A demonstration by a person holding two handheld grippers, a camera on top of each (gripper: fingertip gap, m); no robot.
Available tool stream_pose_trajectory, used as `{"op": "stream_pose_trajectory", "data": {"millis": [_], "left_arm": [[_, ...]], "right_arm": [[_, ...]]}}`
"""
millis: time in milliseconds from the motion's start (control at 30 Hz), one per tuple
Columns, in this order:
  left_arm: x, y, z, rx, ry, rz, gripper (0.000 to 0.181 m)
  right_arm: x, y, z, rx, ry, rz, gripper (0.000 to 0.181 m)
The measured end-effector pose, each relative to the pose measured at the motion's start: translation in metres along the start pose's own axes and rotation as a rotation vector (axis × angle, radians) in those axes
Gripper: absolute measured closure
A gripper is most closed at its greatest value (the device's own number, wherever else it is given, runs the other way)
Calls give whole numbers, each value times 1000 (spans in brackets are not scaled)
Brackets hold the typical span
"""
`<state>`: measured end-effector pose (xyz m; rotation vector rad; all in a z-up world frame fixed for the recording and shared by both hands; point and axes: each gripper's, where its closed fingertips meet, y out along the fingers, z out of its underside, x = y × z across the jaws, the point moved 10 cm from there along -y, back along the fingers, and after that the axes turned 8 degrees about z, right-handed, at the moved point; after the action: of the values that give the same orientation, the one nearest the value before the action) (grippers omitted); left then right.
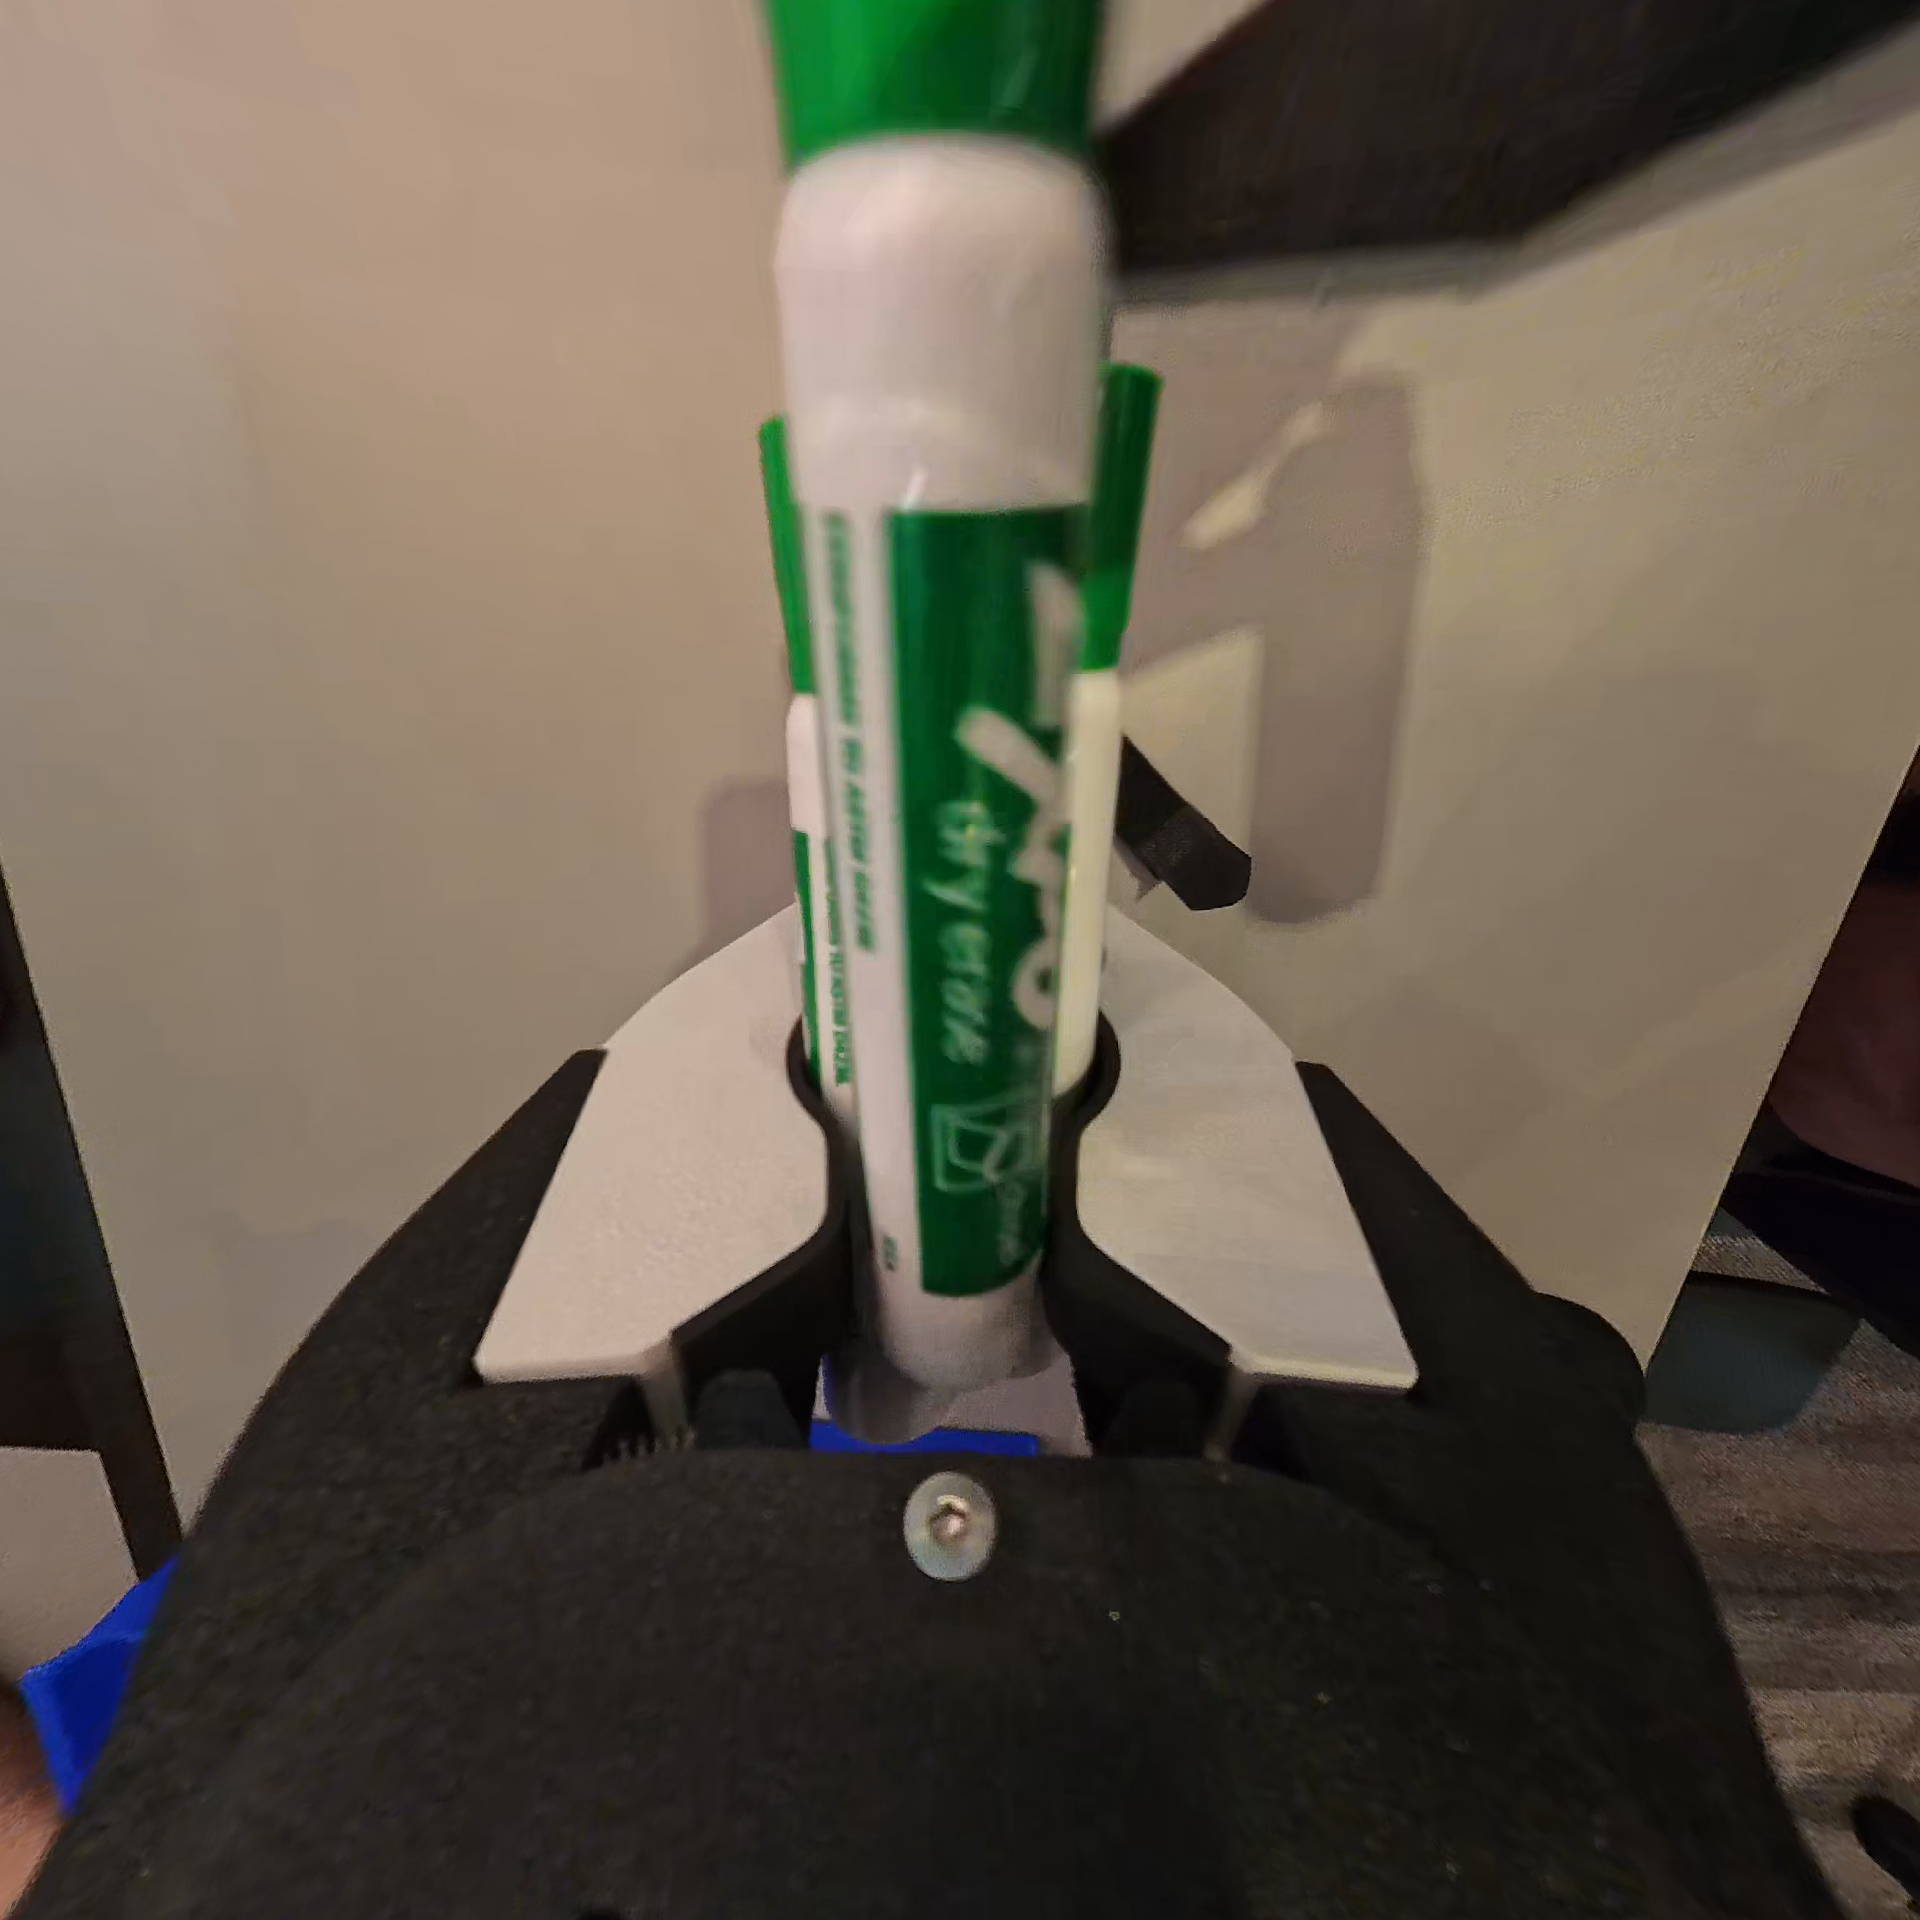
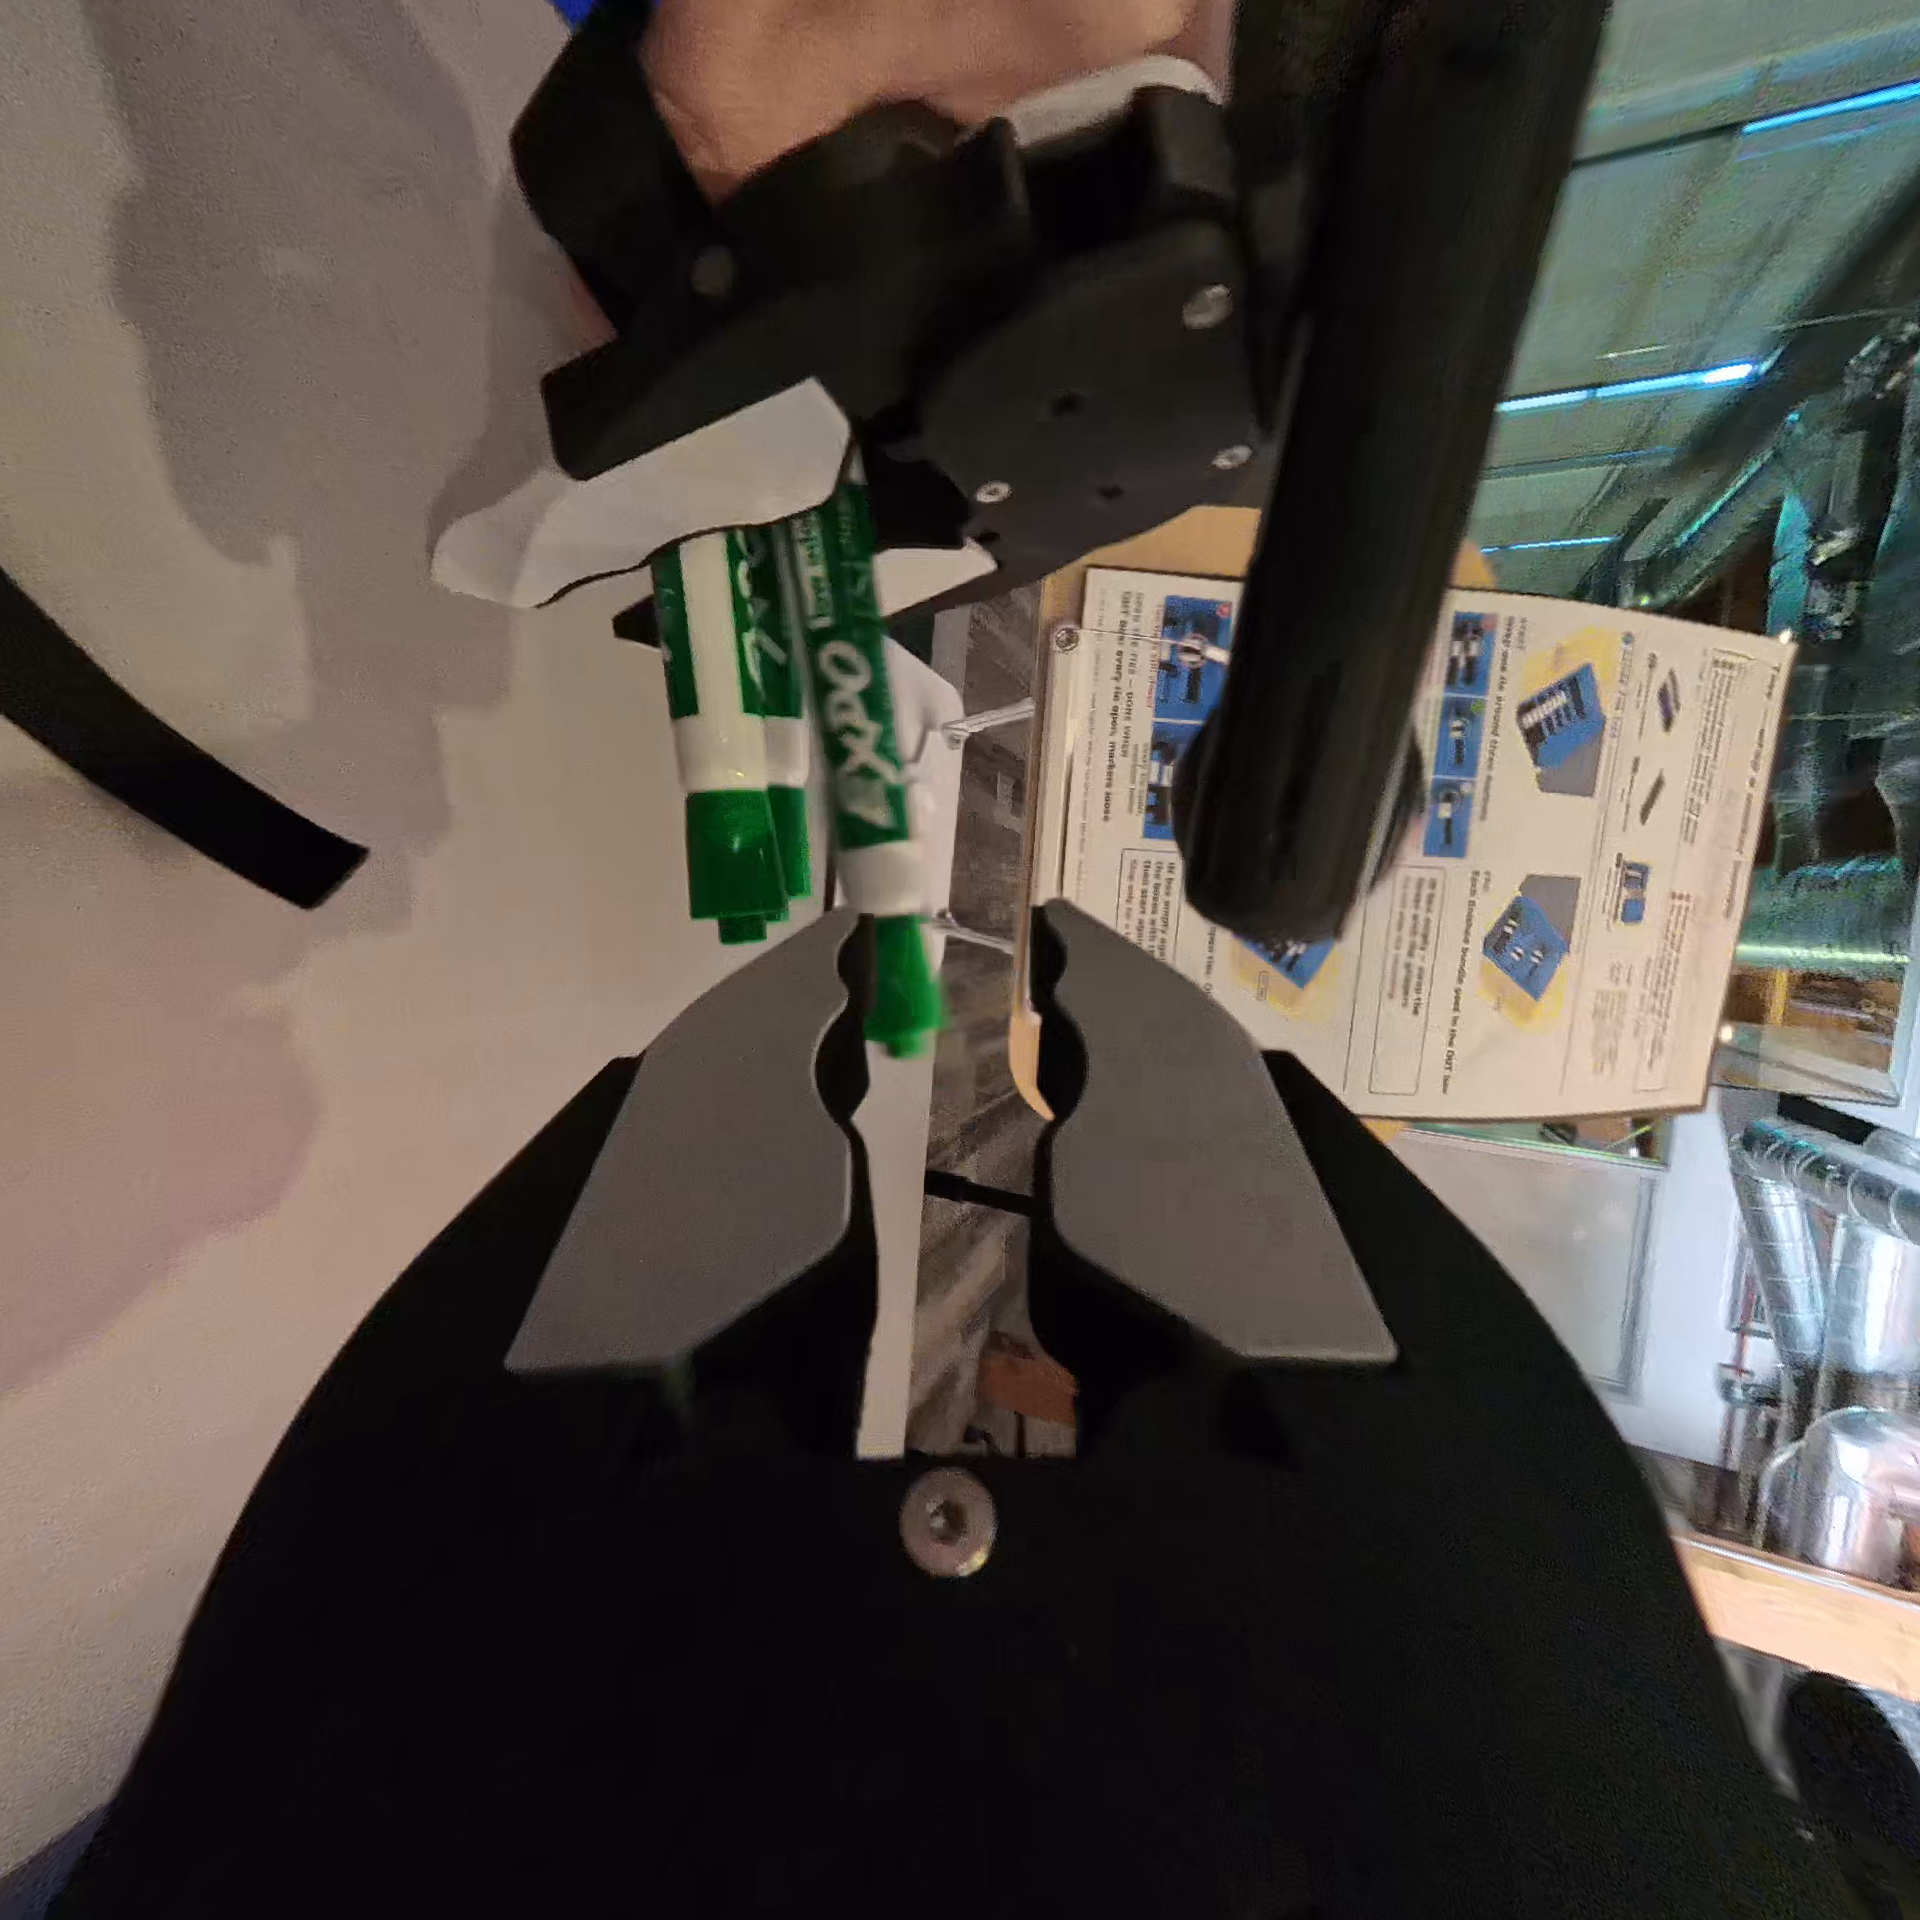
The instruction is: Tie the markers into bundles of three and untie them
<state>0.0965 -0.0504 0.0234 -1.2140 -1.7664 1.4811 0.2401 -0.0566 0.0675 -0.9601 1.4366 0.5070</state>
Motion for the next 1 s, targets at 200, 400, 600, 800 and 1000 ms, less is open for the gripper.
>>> {"op": "stream_pose_trajectory", "data": {"millis": [200, 400, 600, 800, 1000], "left_arm": [[-2, -2, -2, -32, 12, -1, 140], [-4, -3, 1, -15, 23, -20, 139], [-8, -8, 4, -18, 41, -40, 140], [-16, -12, 0, -7, 75, -49, 139], [-19, -9, -3, 20, 87, -47, 139]], "right_arm": [[-5, -9, 3, -85, 56, -6, 172], [-24, -15, 41, -93, 481, -157, 148], [-2, -5, 71, -296, 752, -381, 143], [5, 6, 81, -463, 988, -444, 145], [8, 8, 74, -540, 1056, -501, 159]]}}
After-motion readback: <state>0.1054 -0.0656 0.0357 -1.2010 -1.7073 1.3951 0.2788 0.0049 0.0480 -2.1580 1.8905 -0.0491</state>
